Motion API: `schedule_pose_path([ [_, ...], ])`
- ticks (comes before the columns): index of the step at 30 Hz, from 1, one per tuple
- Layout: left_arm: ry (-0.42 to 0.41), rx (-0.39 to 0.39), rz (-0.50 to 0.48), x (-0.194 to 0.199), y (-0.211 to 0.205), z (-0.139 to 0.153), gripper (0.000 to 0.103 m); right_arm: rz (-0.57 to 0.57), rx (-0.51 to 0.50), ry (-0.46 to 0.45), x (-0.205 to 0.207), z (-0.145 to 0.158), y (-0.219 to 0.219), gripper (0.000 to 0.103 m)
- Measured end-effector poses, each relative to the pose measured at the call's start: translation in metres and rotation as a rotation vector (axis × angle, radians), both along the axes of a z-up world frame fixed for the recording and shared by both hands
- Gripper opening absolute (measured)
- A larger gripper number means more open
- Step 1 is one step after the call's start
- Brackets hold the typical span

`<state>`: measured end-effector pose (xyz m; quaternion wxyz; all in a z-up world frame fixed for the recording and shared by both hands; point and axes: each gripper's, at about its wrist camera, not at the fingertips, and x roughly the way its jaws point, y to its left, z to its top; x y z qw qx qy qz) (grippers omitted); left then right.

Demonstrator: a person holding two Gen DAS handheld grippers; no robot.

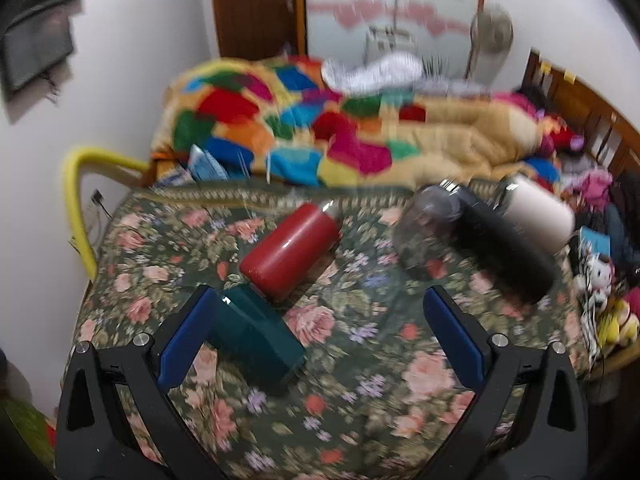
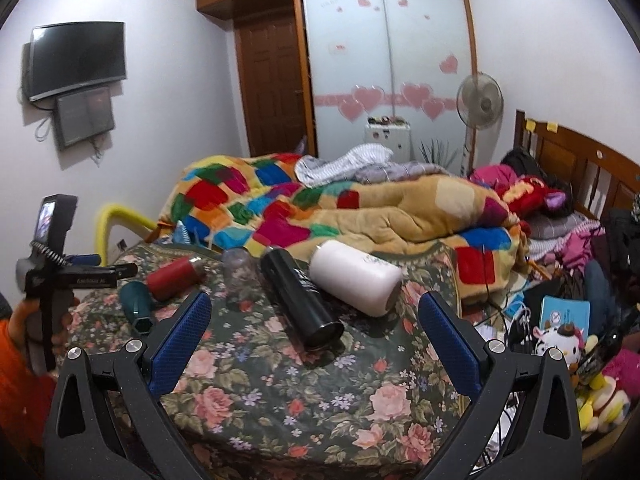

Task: Flip cup upright

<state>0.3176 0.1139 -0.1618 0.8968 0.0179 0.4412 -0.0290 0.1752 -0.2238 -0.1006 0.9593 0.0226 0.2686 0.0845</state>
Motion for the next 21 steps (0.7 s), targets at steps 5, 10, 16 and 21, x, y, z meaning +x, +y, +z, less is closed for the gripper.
schedule_pose_path([
  [5, 0.154, 0.024, -0.051, 0.06, 0.011, -0.037, 0.103, -0.026, -0.008, 0.048, 0.02, -0.014, 0.0, 0.103],
  [10, 0.278, 0.069, -0.082, 0.099, 0.016, -0.073, 0.091, -0.036, -0.021, 0.084, 0.034, -0.026, 0.003, 0.103],
  [16, 0.338, 0.106, -0.115, 0.122, 0.012, -0.096, 0.091, -0.04, -0.041, 0.116, 0.046, -0.037, 0.007, 0.103],
  [21, 0.386, 0.15, -0.102, 0.134, 0.01, -0.113, 0.084, -0.04, -0.036, 0.132, 0.051, -0.043, 0.007, 0.103],
])
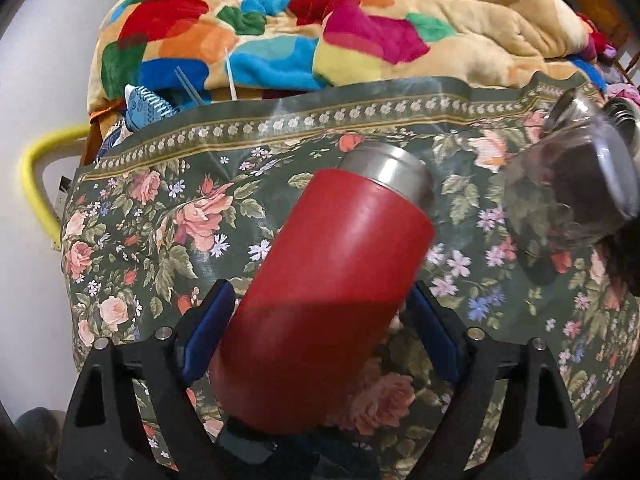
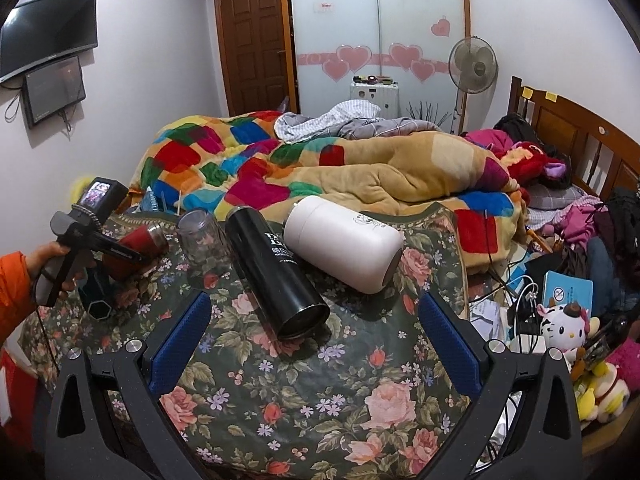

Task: Flip cup upright

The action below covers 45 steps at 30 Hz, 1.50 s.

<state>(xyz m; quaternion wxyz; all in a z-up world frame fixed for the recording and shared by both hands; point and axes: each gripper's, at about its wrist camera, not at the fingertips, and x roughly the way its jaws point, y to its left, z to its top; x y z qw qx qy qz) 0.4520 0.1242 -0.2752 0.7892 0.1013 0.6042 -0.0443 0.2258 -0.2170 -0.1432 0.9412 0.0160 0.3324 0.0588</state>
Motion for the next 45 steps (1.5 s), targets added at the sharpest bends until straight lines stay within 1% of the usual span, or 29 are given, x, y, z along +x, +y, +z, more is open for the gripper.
schedule_pose_path([
  [2, 0.0, -0.015, 0.016, 0.004, 0.0, -0.001, 0.081, 0.0, 0.004, 0.004, 0.002, -0.002, 0.0, 0.103],
  [4, -0.021, -0.031, 0.031, 0.005, -0.001, 0.003, 0.074, 0.002, 0.008, 0.008, 0.002, -0.003, 0.0, 0.103],
  [7, -0.049, -0.055, 0.061, 0.005, -0.005, 0.009, 0.068, 0.004, 0.001, 0.011, 0.003, -0.003, 0.002, 0.103],
  [9, -0.065, -0.057, 0.067, 0.002, -0.009, 0.013, 0.067, 0.003, -0.003, 0.004, 0.002, -0.001, 0.002, 0.103],
  [12, -0.095, -0.039, 0.057, -0.007, -0.018, 0.023, 0.066, 0.0, 0.006, -0.007, 0.0, 0.002, 0.001, 0.103],
  [18, -0.152, -0.055, 0.04, -0.035, -0.028, 0.052, 0.063, 0.007, 0.014, -0.03, -0.009, 0.01, 0.002, 0.103],
  [20, -0.169, -0.074, 0.035, -0.048, -0.031, 0.063, 0.063, 0.011, 0.014, -0.043, -0.014, 0.013, 0.004, 0.103],
  [28, -0.26, -0.114, -0.031, -0.111, -0.058, 0.11, 0.063, 0.042, 0.018, -0.091, -0.033, 0.028, 0.01, 0.103],
  [33, -0.281, -0.165, -0.084, -0.147, -0.08, 0.13, 0.063, 0.061, 0.017, -0.125, -0.049, 0.036, 0.012, 0.103],
  [36, -0.31, -0.163, -0.135, -0.168, -0.101, 0.14, 0.063, 0.069, 0.015, -0.143, -0.058, 0.04, 0.013, 0.103],
  [41, -0.325, -0.184, -0.194, -0.194, -0.128, 0.141, 0.063, 0.077, 0.026, -0.156, -0.069, 0.043, 0.012, 0.103],
  [45, -0.328, -0.19, -0.22, -0.21, -0.149, 0.13, 0.063, 0.085, 0.019, -0.156, -0.074, 0.041, 0.012, 0.103],
])
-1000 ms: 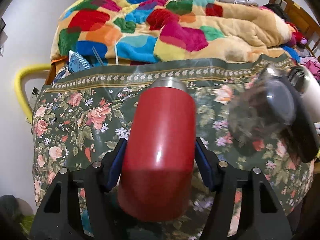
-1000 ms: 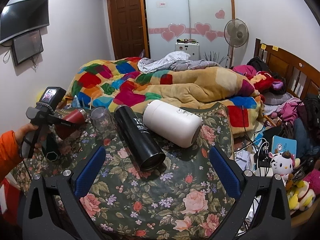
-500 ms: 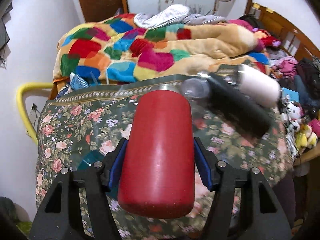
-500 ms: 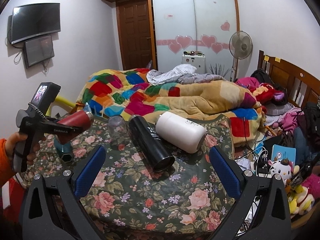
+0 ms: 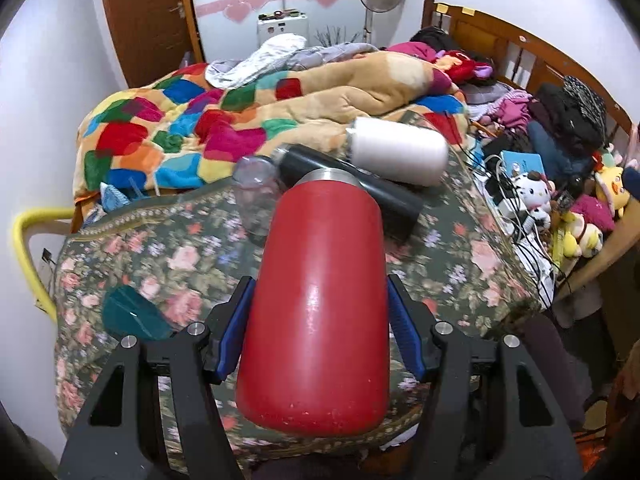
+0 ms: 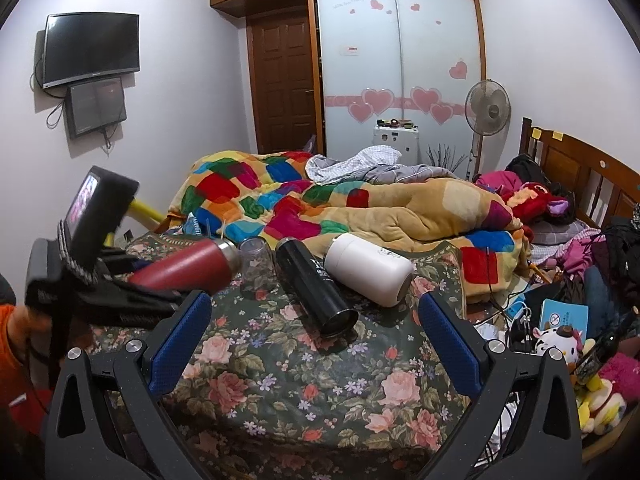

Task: Flip cup upright
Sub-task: 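Lift the red bottle with the right tool and tilt it upward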

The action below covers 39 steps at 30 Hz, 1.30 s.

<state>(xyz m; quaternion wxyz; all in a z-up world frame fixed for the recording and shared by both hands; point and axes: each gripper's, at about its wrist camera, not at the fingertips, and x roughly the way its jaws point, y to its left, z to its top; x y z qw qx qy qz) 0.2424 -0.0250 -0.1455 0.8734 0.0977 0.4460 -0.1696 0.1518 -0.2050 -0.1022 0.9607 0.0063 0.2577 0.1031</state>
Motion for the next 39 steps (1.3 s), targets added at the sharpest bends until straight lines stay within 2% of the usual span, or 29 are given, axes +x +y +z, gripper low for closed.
schedule_pose_path([
  [5, 0.04, -0.012, -0.01, -0.007, -0.023, -0.032, 0.063, 0.005, 0.001, 0.02, -0.005, -0.007, -0.003, 0.103],
  [11, 0.083, -0.033, 0.044, -0.005, -0.037, -0.074, 0.063, -0.004, -0.011, 0.05, -0.007, -0.017, -0.009, 0.103],
  [18, 0.101, -0.016, 0.065, 0.0, -0.052, -0.104, 0.061, -0.012, -0.025, 0.091, -0.002, -0.027, -0.015, 0.103],
  [24, 0.102, -0.019, 0.058, 0.005, -0.058, -0.109, 0.061, -0.015, -0.04, 0.116, 0.003, -0.035, -0.017, 0.103],
  [29, 0.17, -0.043, 0.05, 0.008, -0.058, -0.122, 0.061, -0.016, -0.041, 0.146, 0.01, -0.042, -0.017, 0.103],
  [36, 0.13, -0.07, 0.004, -0.001, -0.054, -0.106, 0.061, 0.0, -0.01, 0.193, 0.021, -0.047, -0.016, 0.103],
  [39, 0.097, -0.084, 0.013, -0.006, -0.046, -0.093, 0.061, 0.002, 0.01, 0.218, 0.029, -0.05, -0.015, 0.103],
])
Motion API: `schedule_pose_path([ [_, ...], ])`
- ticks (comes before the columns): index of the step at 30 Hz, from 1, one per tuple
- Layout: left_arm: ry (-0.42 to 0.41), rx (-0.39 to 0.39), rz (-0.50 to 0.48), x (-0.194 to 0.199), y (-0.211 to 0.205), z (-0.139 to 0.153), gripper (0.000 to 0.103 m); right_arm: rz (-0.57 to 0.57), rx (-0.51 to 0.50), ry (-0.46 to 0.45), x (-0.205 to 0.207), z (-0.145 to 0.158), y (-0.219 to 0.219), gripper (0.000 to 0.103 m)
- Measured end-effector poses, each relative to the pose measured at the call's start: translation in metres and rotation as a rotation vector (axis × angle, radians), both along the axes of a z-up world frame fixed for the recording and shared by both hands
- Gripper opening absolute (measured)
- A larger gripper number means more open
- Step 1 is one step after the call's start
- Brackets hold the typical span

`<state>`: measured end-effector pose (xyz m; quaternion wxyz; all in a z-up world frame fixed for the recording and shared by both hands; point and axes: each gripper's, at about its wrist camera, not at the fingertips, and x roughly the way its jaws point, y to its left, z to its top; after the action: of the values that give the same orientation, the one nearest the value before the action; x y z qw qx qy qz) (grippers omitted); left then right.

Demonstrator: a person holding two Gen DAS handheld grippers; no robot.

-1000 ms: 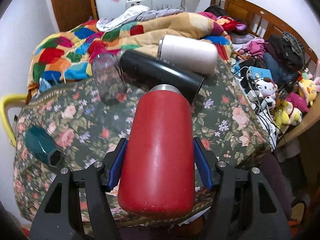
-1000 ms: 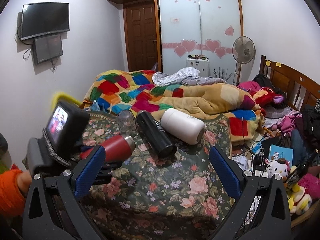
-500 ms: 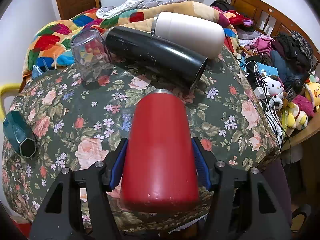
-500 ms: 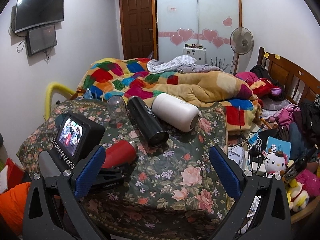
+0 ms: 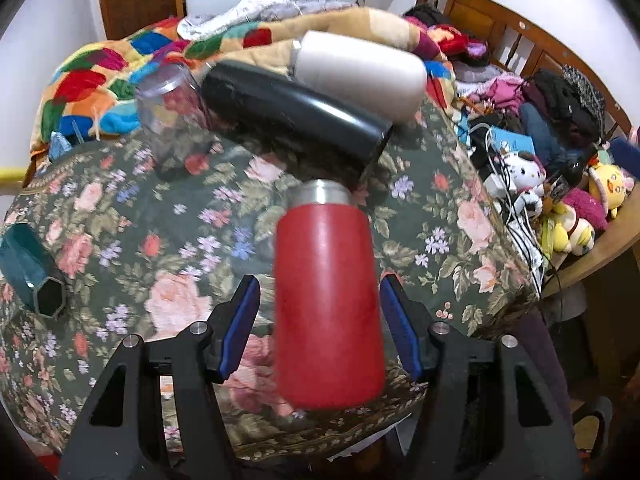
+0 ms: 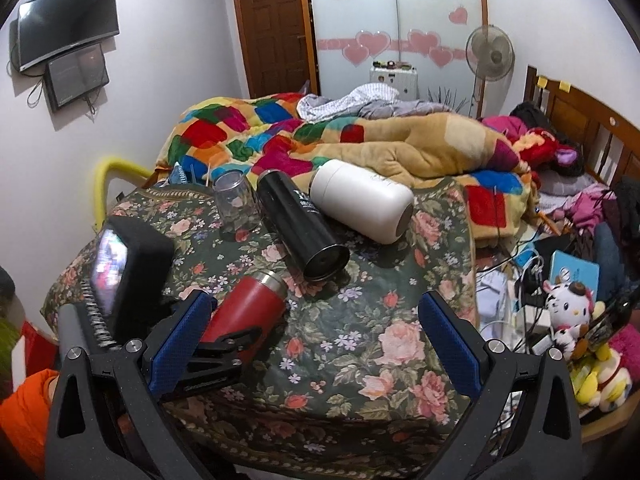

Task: Flip cup upright
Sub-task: 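Lift the red bottle with the right tool and tilt it upward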

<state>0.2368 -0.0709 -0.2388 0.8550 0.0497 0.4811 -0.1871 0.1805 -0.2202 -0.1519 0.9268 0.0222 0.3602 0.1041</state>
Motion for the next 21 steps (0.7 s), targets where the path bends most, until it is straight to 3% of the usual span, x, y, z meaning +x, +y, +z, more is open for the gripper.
schedule_pose_path([
  [10, -0.159, 0.035, 0.137, -0.021, 0.063, 0.036, 0.067, 0.028, 0.081, 0.144, 0.04, -0.032, 0.022, 0.1],
  [16, -0.158, 0.079, 0.237, -0.029, 0.099, 0.024, 0.067, 0.076, 0.123, 0.334, 0.07, -0.077, 0.048, 0.083],
  [21, -0.14, 0.088, 0.267, -0.038, 0.111, 0.011, 0.067, 0.086, 0.161, 0.442, 0.087, -0.101, 0.056, 0.08],
])
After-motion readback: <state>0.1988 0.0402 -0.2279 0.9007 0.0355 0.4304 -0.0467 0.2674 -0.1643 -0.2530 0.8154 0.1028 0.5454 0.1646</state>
